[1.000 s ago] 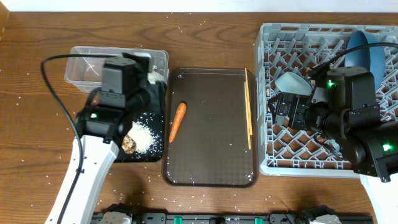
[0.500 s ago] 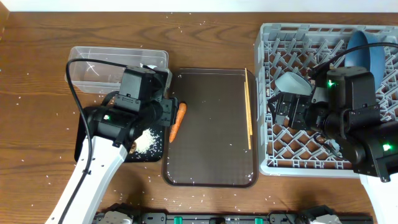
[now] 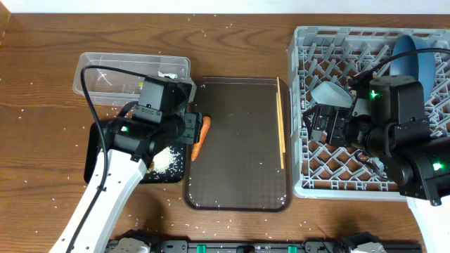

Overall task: Sort waste into correct bins and load items into the dishwasher rack
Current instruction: 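Reach the left gripper to the carrot on the brown tray and grasp it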

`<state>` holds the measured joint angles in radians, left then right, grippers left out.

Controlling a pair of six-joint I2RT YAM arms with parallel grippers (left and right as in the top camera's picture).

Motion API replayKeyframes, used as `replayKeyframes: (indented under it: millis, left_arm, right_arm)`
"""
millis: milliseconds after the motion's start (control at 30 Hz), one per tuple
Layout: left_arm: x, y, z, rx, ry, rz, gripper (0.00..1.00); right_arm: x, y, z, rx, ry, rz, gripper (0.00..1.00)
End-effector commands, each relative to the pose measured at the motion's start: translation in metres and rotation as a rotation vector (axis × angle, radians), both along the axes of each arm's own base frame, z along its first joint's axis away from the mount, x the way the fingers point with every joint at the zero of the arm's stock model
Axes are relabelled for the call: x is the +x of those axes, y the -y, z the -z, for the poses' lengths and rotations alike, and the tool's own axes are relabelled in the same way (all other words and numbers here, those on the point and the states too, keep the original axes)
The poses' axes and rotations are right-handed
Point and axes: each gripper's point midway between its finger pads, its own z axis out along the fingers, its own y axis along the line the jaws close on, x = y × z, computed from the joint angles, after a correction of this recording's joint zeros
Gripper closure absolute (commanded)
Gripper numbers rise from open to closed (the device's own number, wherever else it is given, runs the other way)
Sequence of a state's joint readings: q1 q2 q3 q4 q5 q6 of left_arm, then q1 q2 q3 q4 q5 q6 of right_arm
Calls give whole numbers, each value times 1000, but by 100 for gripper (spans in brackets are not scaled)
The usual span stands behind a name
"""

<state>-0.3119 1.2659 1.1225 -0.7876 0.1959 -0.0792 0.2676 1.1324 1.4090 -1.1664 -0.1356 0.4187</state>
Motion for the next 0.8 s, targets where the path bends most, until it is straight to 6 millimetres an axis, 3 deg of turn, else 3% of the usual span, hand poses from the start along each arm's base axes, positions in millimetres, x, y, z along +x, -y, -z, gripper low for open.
replayKeyframes:
  millis: [0,467,633,767]
  left_arm:
    - [-1,0,6,8,-23,-5,39]
    - [0,-1,9,23,-24,0,39]
    - [5,-8,28,113,-55,-22,39]
    - [7,3,49,147,-107,15,39]
  right_arm:
    - [2,4,-4,11,5,24,1]
    - [2,4,-4,11,5,24,1]
    - [2,4,-4,11,5,24,1]
    - [2,4,-4,11,5,24,1]
